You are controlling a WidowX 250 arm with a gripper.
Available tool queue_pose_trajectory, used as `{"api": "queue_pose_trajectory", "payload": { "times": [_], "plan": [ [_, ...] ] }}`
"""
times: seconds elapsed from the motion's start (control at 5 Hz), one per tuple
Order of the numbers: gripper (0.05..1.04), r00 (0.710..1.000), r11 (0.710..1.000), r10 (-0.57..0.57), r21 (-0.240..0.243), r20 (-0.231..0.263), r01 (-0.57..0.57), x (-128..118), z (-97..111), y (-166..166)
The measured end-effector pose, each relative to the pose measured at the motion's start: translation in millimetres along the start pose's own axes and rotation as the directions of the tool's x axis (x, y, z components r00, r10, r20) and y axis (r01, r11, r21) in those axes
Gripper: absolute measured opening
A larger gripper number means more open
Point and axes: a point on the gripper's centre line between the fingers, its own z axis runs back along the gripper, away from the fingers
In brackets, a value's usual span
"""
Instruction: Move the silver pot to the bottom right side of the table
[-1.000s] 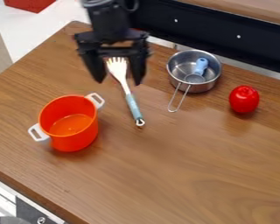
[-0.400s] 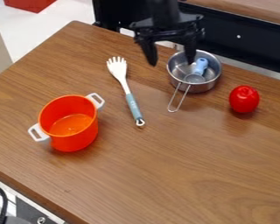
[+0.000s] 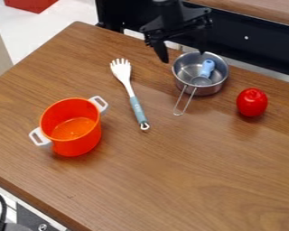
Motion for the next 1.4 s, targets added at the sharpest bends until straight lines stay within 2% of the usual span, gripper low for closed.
{"api": "queue_pose_trajectory", "payload": {
  "times": [0.2, 0.4, 0.8, 1.0, 1.2, 1.4],
  "plan": [
    [1.001, 0.995, 0.995, 0.090, 0.044, 0.042, -0.092, 7.6, -19.4, 10.9],
    [1.001, 0.991, 0.988, 0.119, 0.087, 0.066, -0.125, 15.9, -33.6, 17.0],
    [1.001, 0.993, 0.984, 0.114, 0.138, 0.022, -0.116, 11.6, -53.2, 23.7],
    [1.001, 0.996, 0.988, 0.082, 0.127, 0.028, -0.085, 11.3, -55.2, 18.9],
    [1.001, 0.998, 0.986, 0.060, 0.155, 0.029, -0.064, 10.1, -59.2, 21.1],
    [1.001, 0.997, 0.977, 0.070, 0.201, -0.020, -0.064, 7.0, -68.6, 25.5]
  ]
}}
